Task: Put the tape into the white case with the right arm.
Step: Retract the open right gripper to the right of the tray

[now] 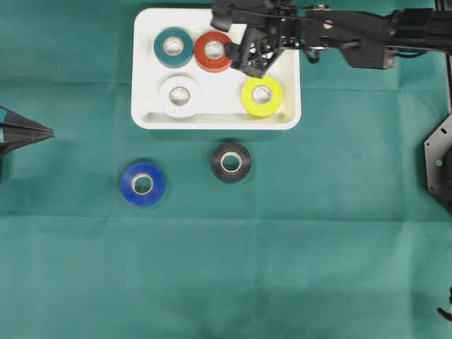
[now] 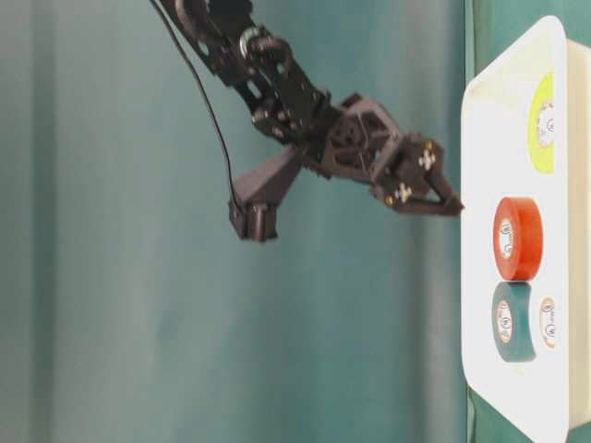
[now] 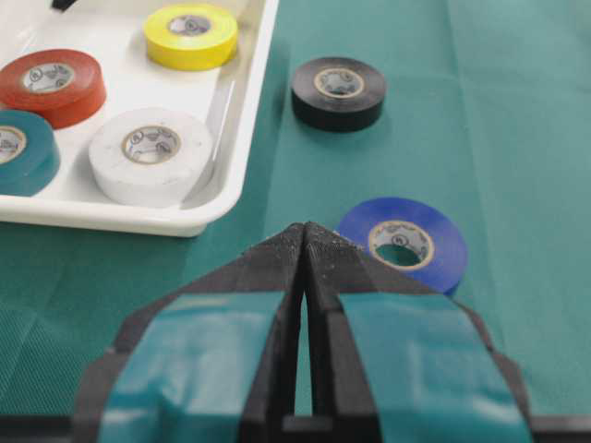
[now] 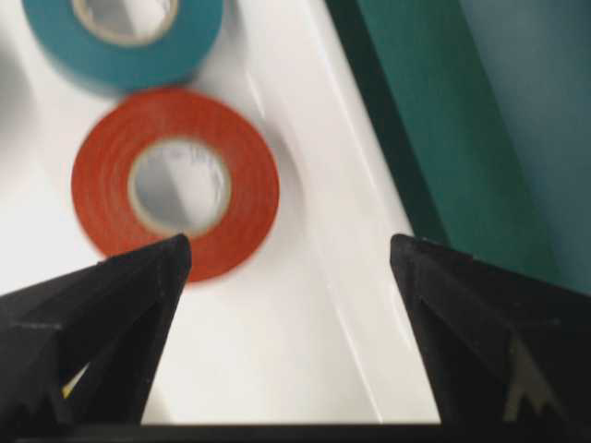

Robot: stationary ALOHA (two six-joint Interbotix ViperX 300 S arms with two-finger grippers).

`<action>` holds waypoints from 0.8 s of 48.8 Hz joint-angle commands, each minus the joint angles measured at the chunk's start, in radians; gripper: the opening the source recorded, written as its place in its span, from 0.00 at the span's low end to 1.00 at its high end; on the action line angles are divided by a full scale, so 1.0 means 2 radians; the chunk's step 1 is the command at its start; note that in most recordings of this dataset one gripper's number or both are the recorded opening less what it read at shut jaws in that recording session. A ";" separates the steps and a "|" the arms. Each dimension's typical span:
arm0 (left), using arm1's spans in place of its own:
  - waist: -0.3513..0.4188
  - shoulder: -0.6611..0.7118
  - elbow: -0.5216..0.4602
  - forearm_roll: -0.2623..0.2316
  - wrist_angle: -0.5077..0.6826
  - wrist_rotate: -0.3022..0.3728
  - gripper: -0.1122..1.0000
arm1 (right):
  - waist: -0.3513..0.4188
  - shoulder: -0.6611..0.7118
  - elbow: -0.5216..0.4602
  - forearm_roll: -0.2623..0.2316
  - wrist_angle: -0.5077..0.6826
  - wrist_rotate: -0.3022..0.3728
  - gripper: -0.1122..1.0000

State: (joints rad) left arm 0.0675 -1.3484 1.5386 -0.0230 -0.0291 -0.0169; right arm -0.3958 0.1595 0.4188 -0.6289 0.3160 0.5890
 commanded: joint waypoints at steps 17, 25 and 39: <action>0.002 0.003 -0.006 -0.001 -0.002 0.000 0.10 | 0.000 -0.125 0.124 -0.001 -0.028 0.002 0.66; 0.002 0.003 -0.006 -0.001 -0.002 0.000 0.10 | 0.000 -0.162 0.168 -0.002 -0.051 0.002 0.66; 0.002 0.003 -0.006 0.000 -0.002 0.000 0.10 | 0.000 -0.219 0.239 -0.001 -0.081 0.002 0.65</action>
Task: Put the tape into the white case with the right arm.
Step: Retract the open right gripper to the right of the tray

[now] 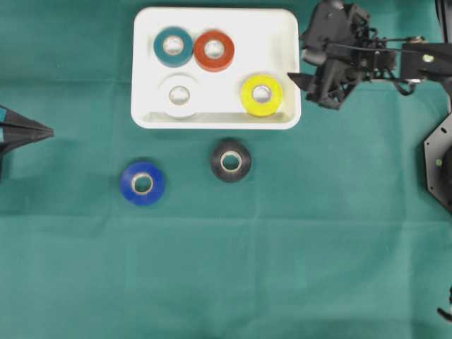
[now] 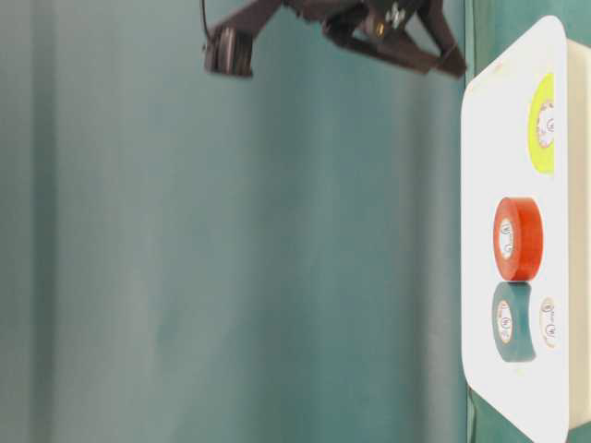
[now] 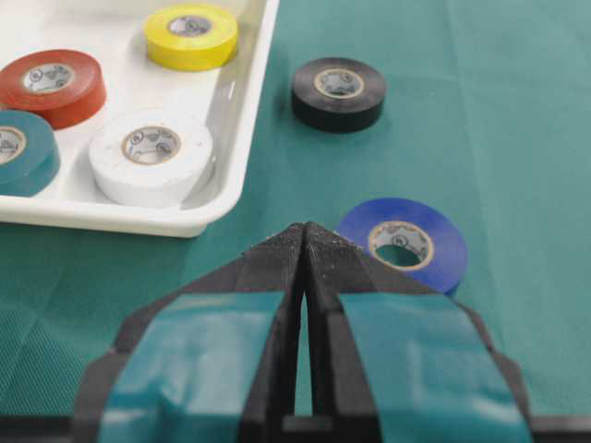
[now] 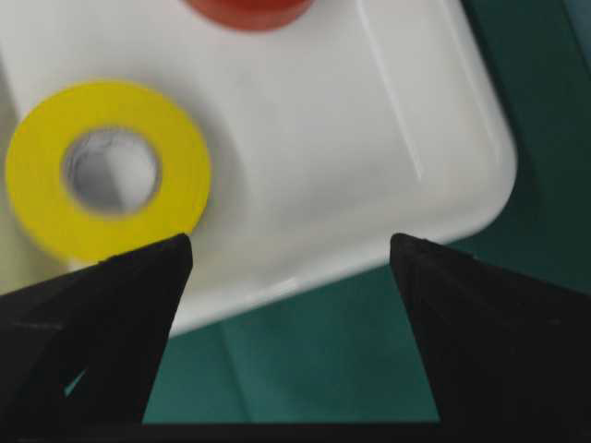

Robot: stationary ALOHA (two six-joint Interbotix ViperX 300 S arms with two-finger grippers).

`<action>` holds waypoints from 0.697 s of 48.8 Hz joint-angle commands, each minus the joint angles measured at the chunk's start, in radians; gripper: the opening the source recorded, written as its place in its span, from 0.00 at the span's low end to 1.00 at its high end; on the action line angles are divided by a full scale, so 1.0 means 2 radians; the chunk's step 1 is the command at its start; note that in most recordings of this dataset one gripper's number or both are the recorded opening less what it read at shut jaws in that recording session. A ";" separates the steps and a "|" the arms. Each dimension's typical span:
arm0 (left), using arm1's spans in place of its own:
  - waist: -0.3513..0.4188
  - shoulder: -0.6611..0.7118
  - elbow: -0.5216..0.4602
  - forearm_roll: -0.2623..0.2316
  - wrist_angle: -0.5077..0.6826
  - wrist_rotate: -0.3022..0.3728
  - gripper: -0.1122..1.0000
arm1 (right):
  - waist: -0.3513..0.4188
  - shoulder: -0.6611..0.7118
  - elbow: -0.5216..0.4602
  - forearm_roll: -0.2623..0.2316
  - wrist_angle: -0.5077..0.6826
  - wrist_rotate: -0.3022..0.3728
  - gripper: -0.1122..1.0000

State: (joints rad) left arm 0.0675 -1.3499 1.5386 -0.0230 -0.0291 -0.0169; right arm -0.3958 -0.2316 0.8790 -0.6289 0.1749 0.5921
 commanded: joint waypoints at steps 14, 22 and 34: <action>0.002 0.004 -0.006 -0.001 -0.002 0.000 0.10 | 0.000 -0.084 0.070 -0.001 -0.043 0.002 0.65; 0.002 0.004 -0.006 -0.001 -0.002 0.000 0.10 | 0.000 -0.085 0.086 0.000 -0.078 0.002 0.65; 0.002 0.003 -0.006 -0.001 -0.002 -0.001 0.10 | 0.035 -0.086 0.105 0.000 -0.136 0.003 0.65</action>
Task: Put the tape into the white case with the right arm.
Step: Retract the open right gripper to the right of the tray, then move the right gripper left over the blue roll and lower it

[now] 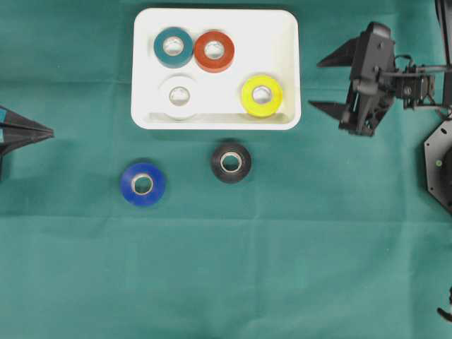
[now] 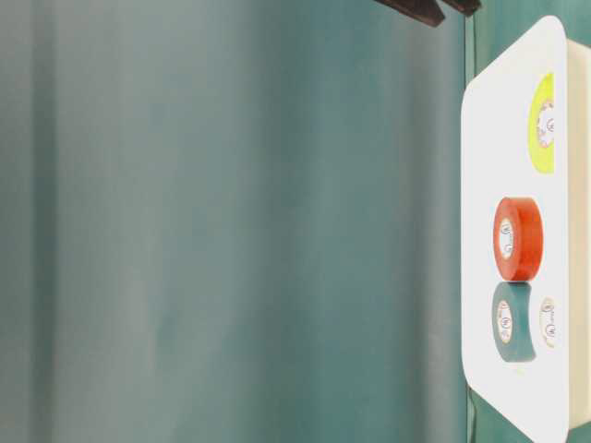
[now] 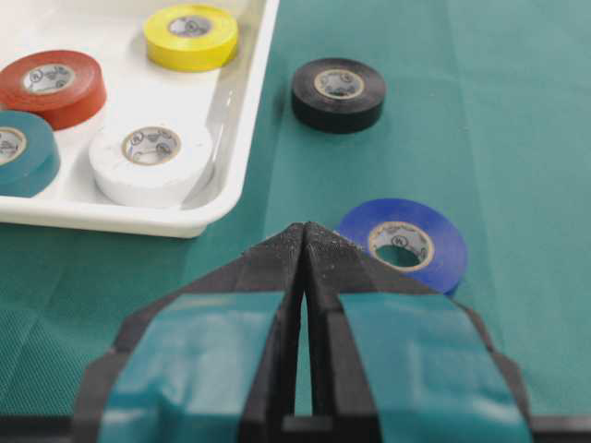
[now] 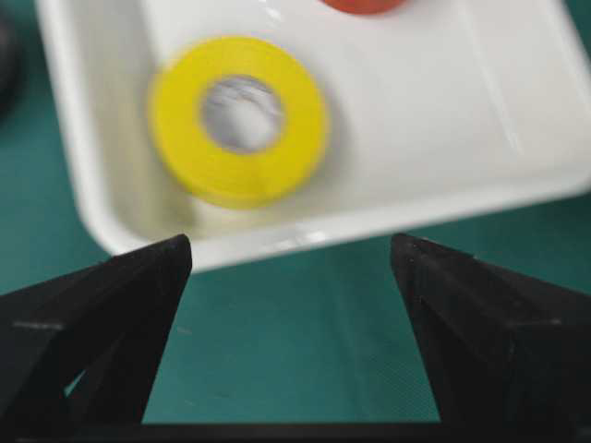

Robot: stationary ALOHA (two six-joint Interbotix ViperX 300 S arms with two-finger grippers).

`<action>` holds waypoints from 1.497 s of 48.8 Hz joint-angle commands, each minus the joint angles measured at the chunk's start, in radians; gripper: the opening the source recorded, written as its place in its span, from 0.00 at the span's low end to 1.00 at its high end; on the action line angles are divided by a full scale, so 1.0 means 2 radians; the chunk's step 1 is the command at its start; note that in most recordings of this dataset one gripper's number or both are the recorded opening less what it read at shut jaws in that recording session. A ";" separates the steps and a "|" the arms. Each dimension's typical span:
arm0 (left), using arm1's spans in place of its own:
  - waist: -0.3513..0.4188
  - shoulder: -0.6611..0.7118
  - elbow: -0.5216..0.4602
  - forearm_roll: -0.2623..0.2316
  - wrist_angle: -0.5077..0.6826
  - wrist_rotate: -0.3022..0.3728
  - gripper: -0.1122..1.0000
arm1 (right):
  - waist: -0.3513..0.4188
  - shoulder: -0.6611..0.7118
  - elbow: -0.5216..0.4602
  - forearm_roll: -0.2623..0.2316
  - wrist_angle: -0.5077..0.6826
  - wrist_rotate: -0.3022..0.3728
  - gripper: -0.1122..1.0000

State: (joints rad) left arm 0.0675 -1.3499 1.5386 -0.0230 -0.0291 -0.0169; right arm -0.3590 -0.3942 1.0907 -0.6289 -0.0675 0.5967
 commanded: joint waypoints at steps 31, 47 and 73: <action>0.002 0.003 -0.006 -0.001 -0.002 0.000 0.10 | 0.151 -0.004 0.013 0.001 -0.012 0.001 0.65; 0.002 0.003 -0.006 0.000 -0.002 0.000 0.10 | 0.153 0.038 -0.014 0.001 -0.021 -0.001 0.65; 0.002 0.004 -0.006 -0.001 -0.002 0.000 0.10 | 0.206 0.224 -0.210 -0.006 -0.035 -0.005 0.65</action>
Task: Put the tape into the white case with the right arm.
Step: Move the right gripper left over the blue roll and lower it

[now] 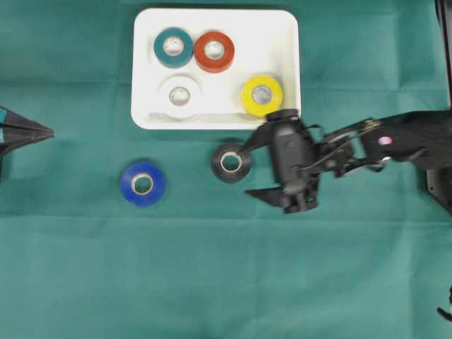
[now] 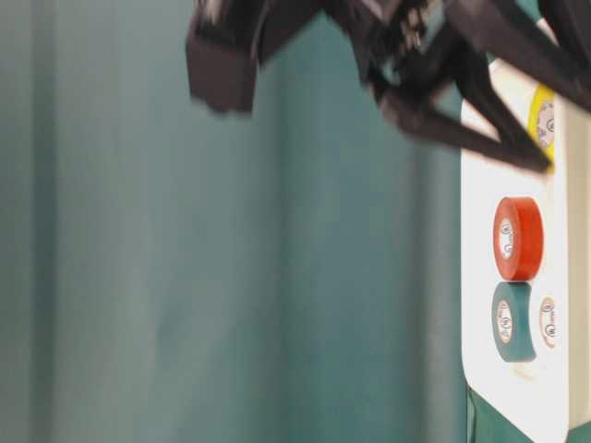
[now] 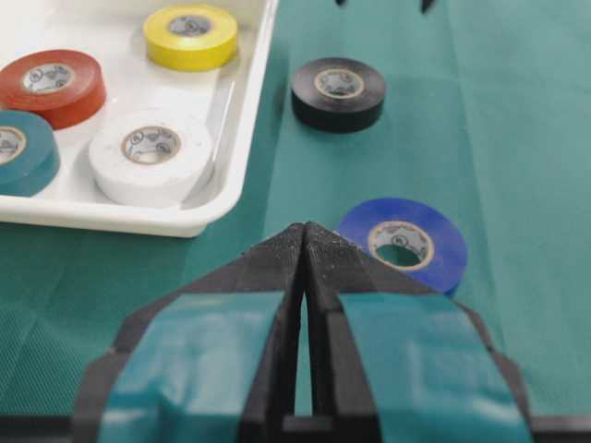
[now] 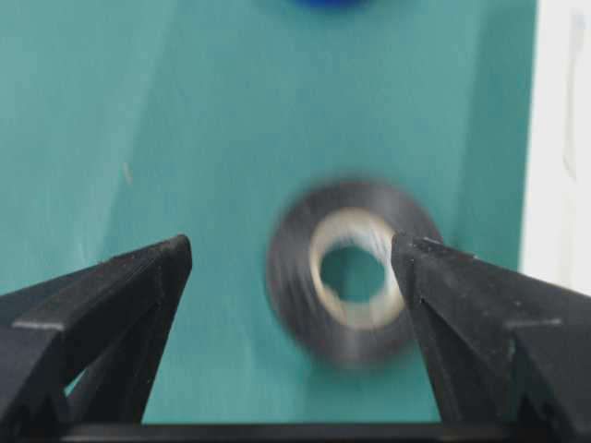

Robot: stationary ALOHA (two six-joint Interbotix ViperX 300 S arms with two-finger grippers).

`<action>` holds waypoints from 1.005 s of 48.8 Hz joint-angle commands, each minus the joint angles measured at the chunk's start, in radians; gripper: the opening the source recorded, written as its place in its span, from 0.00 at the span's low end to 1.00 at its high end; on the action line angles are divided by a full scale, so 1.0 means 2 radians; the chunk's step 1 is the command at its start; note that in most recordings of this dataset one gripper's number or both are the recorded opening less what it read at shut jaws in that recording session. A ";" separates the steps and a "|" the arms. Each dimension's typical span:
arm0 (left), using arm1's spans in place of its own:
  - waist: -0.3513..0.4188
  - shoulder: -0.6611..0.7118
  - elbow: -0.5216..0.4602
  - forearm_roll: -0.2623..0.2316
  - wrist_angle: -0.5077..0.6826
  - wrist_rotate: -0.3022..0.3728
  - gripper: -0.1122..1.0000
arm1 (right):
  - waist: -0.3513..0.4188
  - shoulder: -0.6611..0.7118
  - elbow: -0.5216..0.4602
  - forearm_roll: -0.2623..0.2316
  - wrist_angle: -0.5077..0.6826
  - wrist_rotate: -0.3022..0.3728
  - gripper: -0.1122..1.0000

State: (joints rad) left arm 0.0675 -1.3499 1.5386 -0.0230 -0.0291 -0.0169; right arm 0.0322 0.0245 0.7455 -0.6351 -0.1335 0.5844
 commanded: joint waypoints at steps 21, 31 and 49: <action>0.002 0.003 -0.006 -0.001 -0.002 -0.001 0.10 | 0.022 0.117 -0.173 -0.003 0.020 0.005 0.65; 0.002 0.003 -0.006 -0.001 -0.002 0.000 0.10 | 0.026 0.147 -0.216 -0.002 0.021 0.005 0.65; 0.002 0.004 -0.006 -0.001 -0.002 0.000 0.10 | 0.035 0.193 -0.282 -0.003 0.021 0.005 0.65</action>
State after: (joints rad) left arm 0.0675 -1.3499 1.5386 -0.0230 -0.0291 -0.0169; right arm 0.0951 0.4188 0.2209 -0.6366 -0.0890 0.5937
